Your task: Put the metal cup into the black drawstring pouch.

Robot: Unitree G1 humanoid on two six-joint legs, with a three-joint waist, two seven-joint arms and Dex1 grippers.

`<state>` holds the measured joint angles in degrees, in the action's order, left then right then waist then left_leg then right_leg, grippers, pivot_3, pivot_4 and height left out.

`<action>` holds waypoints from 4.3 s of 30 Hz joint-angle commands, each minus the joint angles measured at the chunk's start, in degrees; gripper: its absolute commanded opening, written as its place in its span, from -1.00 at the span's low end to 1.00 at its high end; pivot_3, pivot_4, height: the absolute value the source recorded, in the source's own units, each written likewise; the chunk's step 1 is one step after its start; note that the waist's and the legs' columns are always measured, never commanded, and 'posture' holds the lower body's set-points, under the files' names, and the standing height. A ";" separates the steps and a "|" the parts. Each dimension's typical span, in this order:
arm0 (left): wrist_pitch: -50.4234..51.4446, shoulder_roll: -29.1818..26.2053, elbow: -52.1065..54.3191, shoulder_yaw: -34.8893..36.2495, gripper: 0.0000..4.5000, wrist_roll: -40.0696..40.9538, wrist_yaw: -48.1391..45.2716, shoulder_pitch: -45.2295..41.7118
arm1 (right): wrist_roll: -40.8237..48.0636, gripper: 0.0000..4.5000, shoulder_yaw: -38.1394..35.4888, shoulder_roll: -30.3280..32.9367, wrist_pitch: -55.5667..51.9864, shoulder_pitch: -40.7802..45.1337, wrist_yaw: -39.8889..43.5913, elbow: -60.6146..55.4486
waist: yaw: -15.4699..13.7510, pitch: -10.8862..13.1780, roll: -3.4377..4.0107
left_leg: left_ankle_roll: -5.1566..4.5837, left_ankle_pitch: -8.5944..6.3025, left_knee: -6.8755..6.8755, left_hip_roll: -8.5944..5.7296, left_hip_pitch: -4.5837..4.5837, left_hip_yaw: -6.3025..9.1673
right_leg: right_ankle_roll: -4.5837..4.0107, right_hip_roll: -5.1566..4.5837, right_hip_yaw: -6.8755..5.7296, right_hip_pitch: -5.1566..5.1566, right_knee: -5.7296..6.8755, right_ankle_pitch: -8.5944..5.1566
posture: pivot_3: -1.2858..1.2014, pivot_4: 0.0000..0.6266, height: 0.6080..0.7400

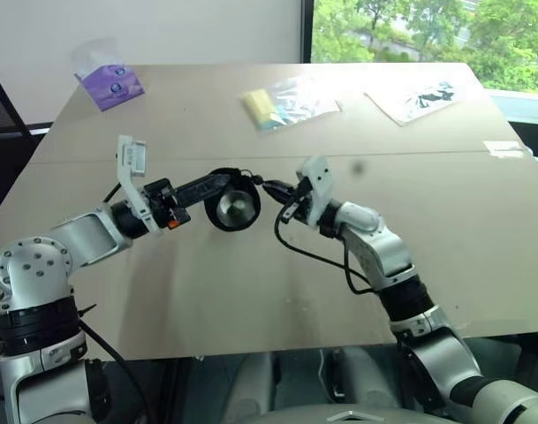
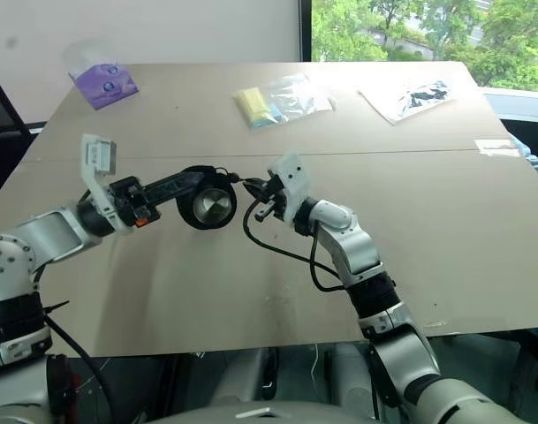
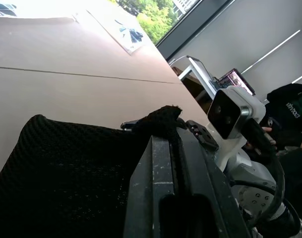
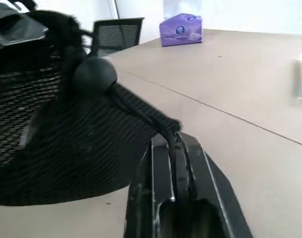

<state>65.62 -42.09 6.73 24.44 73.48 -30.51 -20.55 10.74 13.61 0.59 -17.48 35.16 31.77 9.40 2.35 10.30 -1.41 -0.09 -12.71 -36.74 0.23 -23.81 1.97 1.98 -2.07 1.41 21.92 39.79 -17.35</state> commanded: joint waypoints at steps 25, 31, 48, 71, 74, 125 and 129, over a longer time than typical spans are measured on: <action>-13.51 8.75 12.03 -13.97 0.54 -12.20 -4.56 -10.13 | -11.76 -1.00 -3.24 27.34 -9.09 9.31 5.09 -31.61 | -0.84 0.00 0.01 | -0.24 -0.13 -0.09 -0.05 -0.06 0.02 | 0.01 0.00 -0.14 -0.10 -0.05 0.00 | 0.03 -0.52 1.00; -17.03 14.02 6.47 -19.60 0.54 -18.01 -5.47 -16.98 | -12.28 -1.00 -2.73 29.22 -8.64 9.79 6.33 -32.38 | -0.82 0.01 0.01 | -0.22 -0.11 -0.10 -0.03 -0.06 0.02 | 0.00 0.05 -0.16 -0.11 -0.05 0.00 | 0.03 -0.52 1.00; -23.45 22.55 -1.64 -24.72 0.54 -28.40 -11.16 -22.25 | -13.77 -1.00 -1.76 29.48 -10.25 10.17 6.74 -35.73 | -0.75 0.01 0.01 | -0.03 0.01 -0.15 -0.04 -0.07 0.00 | 0.01 0.08 -0.24 -0.12 -0.06 0.00 | 0.03 -0.52 1.00; -26.66 17.16 -9.51 -29.99 -0.92 -41.77 -17.22 -10.04 | -14.49 -1.00 -23.77 34.97 -14.35 9.14 -11.31 -13.87 | -1.47 0.08 0.22 | -0.12 -0.04 -0.14 -0.05 -0.06 -0.03 | 0.00 0.07 -0.13 -0.12 -0.03 0.00 | 0.03 -0.52 1.00; -27.32 16.99 -10.37 -29.80 -0.92 -42.64 -16.71 -10.64 | -13.37 -1.00 -24.10 35.30 -12.73 8.18 -12.00 -11.92 | -1.38 0.10 0.24 | -0.13 -0.04 -0.14 -0.06 -0.07 -0.08 | 0.00 0.12 -0.15 -0.11 -0.05 0.00 | 0.03 -0.52 1.00; -36.85 19.13 23.08 0.11 0.99 -38.54 3.49 30.09 | 7.34 1.00 -35.42 25.04 0.55 -58.40 -1.25 -49.91 | -1.79 -0.13 0.22 | -0.32 -0.17 -0.36 0.08 0.08 0.02 | 0.00 0.08 -0.02 -0.36 -0.04 -0.03 | 0.03 -0.52 1.00; -37.45 19.25 24.38 -0.96 0.99 -38.53 3.10 32.36 | 7.31 1.00 -35.06 25.79 1.54 -56.16 -0.97 -47.29 | -1.67 -0.14 0.22 | -0.33 -0.18 -0.36 0.08 0.07 -0.01 | 0.00 0.08 0.02 -0.36 -0.05 -0.03 | 0.03 -0.52 1.00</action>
<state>29.55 -22.64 28.16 23.32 33.98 -27.07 11.56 18.00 -21.01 25.78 -17.61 -22.06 30.88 -37.85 0.68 10.16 -1.20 -0.42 -12.89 -37.10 0.31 -23.73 1.95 1.98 -1.99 1.43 21.57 39.75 -17.37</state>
